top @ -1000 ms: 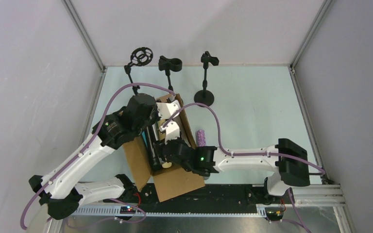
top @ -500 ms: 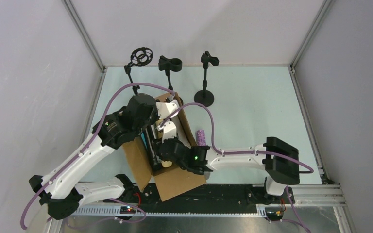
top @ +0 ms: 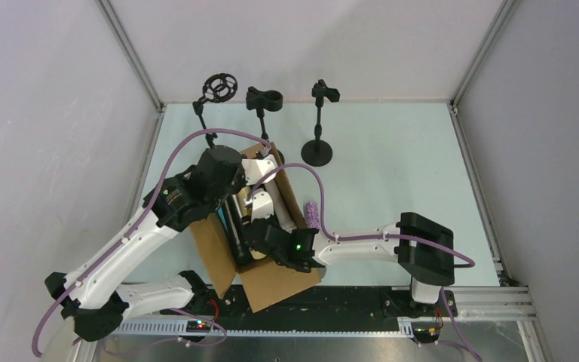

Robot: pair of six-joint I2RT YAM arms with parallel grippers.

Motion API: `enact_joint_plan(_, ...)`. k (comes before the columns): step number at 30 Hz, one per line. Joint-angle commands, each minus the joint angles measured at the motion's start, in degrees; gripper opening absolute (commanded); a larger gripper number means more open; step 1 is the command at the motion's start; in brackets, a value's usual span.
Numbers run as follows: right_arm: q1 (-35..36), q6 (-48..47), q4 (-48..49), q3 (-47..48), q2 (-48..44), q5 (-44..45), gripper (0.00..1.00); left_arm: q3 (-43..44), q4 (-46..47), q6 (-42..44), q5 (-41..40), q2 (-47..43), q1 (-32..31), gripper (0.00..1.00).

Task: Attach the microphones to the stand

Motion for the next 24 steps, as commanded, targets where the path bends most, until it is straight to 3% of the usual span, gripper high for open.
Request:
enact_joint_plan(1, -0.37, 1.64, -2.29, 0.64, 1.67, -2.24, 0.42, 2.88, 4.92, 0.35, 1.19, -1.65, -0.63, 0.00)
enact_joint_plan(5, -0.32, 2.23, -2.98, 0.62, 2.12, -2.26, 0.39, 3.07, 4.88, 0.27, 1.16, -1.64, -0.60, 0.00)
enact_joint_plan(12, 0.00, 0.48, -3.22, 0.62, -1.63, -0.64, 0.00, 2.43, 4.96, 0.76, 0.87, -1.95, -0.57, 0.00)
enact_joint_plan(24, 7.11, 0.72, -16.10, -1.16, -22.05, 4.11, 0.00, 2.50, 4.96, 0.11, 0.06, -1.77, -0.48, 0.00)
